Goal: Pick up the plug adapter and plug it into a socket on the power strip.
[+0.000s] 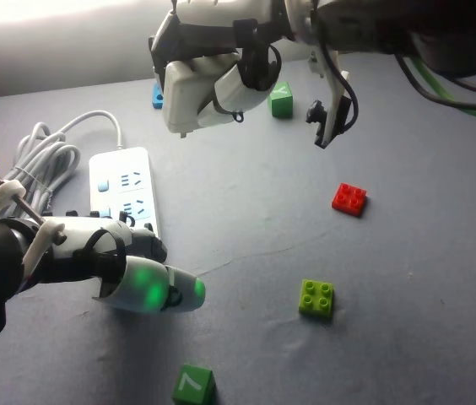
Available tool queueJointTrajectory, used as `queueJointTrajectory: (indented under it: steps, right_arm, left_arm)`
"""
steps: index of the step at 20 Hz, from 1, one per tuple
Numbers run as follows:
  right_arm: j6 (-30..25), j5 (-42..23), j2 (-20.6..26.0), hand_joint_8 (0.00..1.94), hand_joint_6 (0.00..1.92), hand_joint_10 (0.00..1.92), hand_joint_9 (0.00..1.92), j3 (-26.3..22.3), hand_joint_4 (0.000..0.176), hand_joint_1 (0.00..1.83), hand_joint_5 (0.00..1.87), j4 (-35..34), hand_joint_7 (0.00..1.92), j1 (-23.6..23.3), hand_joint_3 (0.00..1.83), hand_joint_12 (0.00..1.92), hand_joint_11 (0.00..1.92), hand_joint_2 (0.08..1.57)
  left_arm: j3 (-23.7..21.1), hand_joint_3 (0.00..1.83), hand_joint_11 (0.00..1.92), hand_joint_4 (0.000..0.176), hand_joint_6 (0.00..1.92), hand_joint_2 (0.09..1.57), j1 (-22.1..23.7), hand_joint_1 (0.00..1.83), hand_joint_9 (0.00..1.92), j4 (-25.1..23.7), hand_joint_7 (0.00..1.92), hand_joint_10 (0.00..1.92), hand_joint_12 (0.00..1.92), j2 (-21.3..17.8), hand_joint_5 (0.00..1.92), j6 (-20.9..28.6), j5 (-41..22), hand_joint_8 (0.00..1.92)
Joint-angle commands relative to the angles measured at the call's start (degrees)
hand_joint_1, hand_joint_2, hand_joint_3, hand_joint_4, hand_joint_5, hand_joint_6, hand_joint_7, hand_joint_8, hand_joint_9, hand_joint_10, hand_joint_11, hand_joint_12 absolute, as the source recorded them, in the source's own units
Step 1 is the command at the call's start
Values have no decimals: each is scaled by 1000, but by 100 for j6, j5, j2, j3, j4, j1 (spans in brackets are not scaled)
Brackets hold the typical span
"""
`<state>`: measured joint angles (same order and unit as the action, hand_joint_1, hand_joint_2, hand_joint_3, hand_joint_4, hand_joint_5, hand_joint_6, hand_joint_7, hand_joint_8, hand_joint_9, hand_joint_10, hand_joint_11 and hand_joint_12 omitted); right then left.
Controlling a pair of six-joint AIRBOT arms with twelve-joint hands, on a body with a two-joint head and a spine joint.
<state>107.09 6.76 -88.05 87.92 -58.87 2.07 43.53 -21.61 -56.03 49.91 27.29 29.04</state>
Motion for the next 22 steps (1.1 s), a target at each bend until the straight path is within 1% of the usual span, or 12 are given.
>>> queueJointTrajectory:
  steps: [1, 4, 7, 9, 12, 13, 15, 16, 17, 19, 21, 22]
  right_arm:
    - [38, -312, 19, 1290, 981, 1226, 848, 41, 0, 1230, 878, -74, 926, -135, 2, 1619, 735, 1161]
    - [275, -258, -117, 1313, 959, 1241, 846, 128, 0, 1237, 883, -71, 922, -49, 0, 1617, 738, 1161]
    - [301, -344, -285, 1310, 939, 1248, 841, 187, 0, 1238, 897, -69, 924, 17, 0, 1620, 715, 1158]
    - [290, -386, -344, 1302, 946, 1251, 845, 186, 0, 1233, 900, -69, 923, 15, 0, 1620, 722, 1157]
    - [482, -489, -364, 1285, 959, 1251, 843, 186, 0, 1235, 890, -69, 934, 3, 0, 1619, 714, 1156]
    - [544, -521, -379, 1301, 965, 1258, 822, 186, 0, 1231, 888, -68, 921, 2, 1, 1646, 678, 1160]
    - [613, -601, -425, 1330, 939, 1289, 806, 185, 0, 1233, 902, -68, 906, 4, 0, 1654, 681, 1162]
    - [668, -647, -461, 1344, 960, 1299, 782, 177, 0, 1229, 890, -68, 895, 17, 1, 1662, 654, 1166]
    - [701, -683, -486, 1333, 972, 1302, 789, 162, 0, 1233, 876, -67, 908, 30, 0, 1648, 669, 1166]
    - [672, -706, -518, 1343, 929, 1298, 801, 163, 0, 1239, 899, -67, 907, 43, 0, 1633, 688, 1162]
    - [-216, -675, -548, 1335, 961, 1299, 806, 208, 0, 1234, 882, 786, 909, 93, 0, 1653, 681, 1166]
    - [-1044, -500, -550, 1330, 917, 1299, 803, 208, 0, 1236, 915, 1538, 909, 95, 0, 1662, 675, 1158]
  left_arm:
    - [46, 0, 0, 0, 3, 1238, 14, 0, 42, -70, 45, 2, 162, 52, 64, 36, -78, 3]
    - [48, 0, 0, 0, 1, 1234, 21, 0, 53, -70, 59, 3, 203, 51, 67, 33, -81, 3]
    - [43, 1, 0, 0, 2, 1239, 8, 0, 38, -70, 45, 2, 157, 50, 56, 25, -88, 3]
    - [40, 0, 0, 0, 3, 1235, -13, 0, 60, -70, 63, 5, 202, 42, 73, 20, -107, 4]
    - [41, 0, 0, 0, 1, 1237, 9, 0, 48, -82, 57, 2, 181, 44, 69, 20, -106, 1]
    - [42, 0, 0, 0, 0, 1233, 10, 0, 41, -82, 50, 0, 157, 41, 56, 20, -105, 0]
    - [45, 1, 0, 0, 0, 1239, 10, 0, 50, -82, 58, 2, 194, 37, 60, 20, -105, 1]
    - [43, 0, 0, 0, 1, 1239, 5, 0, 41, -82, 51, 1, 165, 38, 48, 20, -104, 1]
    - [38, 0, 0, 0, 4, 1237, 1, 0, 52, -82, 62, 4, 181, 38, 58, 20, -105, 4]
    - [29, 0, 0, 0, 0, 1237, 0, 0, 57, -82, 59, 4, 163, 34, 51, 20, -109, 1]
    - [-1, 0, 0, 0, 2, 1233, 5, 0, 64, -82, 69, 4, 173, 29, 59, -15, -125, 3]
    - [-23, 0, 0, 0, 4, 1235, -13, 2, 69, -81, 75, 6, 174, 25, 65, -15, -125, 5]
